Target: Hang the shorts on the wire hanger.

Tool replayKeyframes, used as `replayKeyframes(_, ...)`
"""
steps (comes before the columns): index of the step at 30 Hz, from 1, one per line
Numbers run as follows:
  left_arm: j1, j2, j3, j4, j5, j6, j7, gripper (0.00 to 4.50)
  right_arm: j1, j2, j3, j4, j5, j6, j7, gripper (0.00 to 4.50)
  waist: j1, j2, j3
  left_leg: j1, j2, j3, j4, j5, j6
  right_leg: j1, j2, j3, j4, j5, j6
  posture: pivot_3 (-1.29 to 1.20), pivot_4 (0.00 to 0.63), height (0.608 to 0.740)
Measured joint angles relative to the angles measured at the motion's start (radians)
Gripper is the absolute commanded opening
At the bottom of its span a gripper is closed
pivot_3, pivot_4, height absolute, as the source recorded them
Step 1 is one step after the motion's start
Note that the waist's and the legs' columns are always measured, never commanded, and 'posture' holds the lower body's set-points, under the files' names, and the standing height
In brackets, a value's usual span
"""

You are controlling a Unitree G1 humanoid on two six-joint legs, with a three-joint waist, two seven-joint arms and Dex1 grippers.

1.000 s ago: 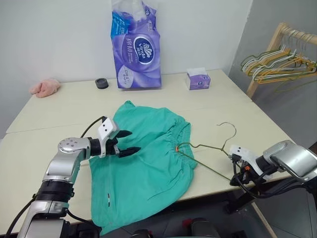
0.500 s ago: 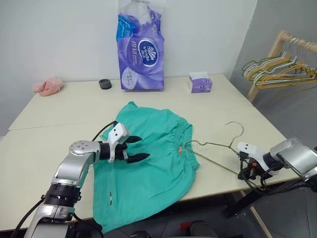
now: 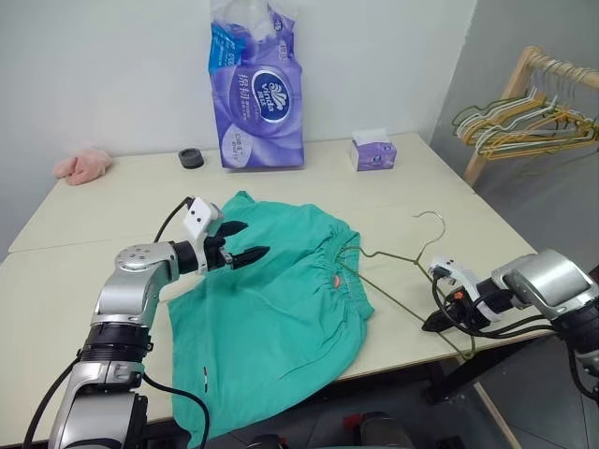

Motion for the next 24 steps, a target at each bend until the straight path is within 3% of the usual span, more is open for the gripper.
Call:
replayKeyframes(6,0.033,0.004,0.006,-0.003,0.0,-0.009,0.0,4.48,-0.002,0.002,0.041,0.012,0.0,0.012,-0.013,0.0,0.004,0.002,0.001,0.0,0.0,0.0,0.0,0.0,0.0,0.0,0.0,0.0,0.001,0.0,0.0,-0.13,0.0,0.74)
replayKeyframes(14,0.048,0.013,0.007,-0.015,0.001,-0.012,0.0,4.48,0.001,-0.098,0.091,-0.092,0.053,0.022,0.055,0.0,0.005,0.003,0.002,0.0,0.0,0.0,0.0,0.0,0.001,0.0,0.0,-0.001,0.0,0.0,0.0,-0.12,0.0,0.74)
replayKeyframes(19,0.048,0.013,0.008,-0.016,0.001,-0.014,0.002,4.48,-0.015,-0.089,0.117,-0.146,0.096,0.057,0.06,0.0,0.005,0.003,0.002,0.0,0.0,0.0,0.0,0.0,0.001,0.0,0.0,0.0,0.001,0.0,0.0,-0.12,0.0,0.74)
replayKeyframes(24,0.05,0.01,0.007,-0.023,-0.002,-0.014,-0.001,4.48,-0.065,-0.006,0.108,-0.1,0.104,0.04,0.014,0.0,0.004,0.004,0.002,0.0,0.0,0.0,0.0,0.0,0.0,0.0,0.0,0.0,0.001,0.0,0.0,-0.13,0.0,0.74)
